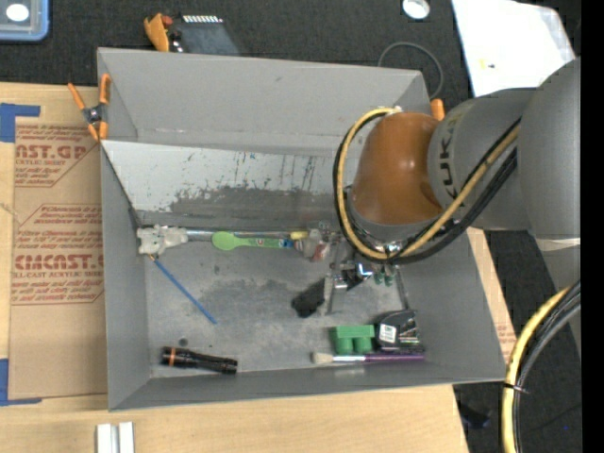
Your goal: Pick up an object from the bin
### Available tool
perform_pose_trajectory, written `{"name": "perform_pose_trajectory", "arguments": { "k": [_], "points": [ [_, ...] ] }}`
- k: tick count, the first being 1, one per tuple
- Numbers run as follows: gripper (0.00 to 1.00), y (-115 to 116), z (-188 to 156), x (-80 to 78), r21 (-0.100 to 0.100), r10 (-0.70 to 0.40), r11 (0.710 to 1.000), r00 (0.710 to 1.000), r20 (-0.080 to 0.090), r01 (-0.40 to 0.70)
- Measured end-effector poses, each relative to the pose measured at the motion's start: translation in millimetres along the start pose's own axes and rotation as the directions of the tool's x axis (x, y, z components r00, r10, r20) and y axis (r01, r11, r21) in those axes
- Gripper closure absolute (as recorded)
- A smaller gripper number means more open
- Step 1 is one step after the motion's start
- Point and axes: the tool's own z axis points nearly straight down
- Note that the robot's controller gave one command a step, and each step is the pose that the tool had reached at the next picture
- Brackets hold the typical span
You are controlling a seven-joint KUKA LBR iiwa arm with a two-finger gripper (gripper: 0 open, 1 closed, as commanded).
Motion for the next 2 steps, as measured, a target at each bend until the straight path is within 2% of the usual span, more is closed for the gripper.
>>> {"name": "perform_pose_trajectory", "arguments": {
  "k": [1,2],
  "points": [
    [1.00,18.8,27.3,4.6,0.000,0.064,0.998,0.998,0.005,-0.064],
    [1.00,18.8,27.4,4.6,0.001,0.064,0.998,0.998,0.005,-0.064]
  ]
}}
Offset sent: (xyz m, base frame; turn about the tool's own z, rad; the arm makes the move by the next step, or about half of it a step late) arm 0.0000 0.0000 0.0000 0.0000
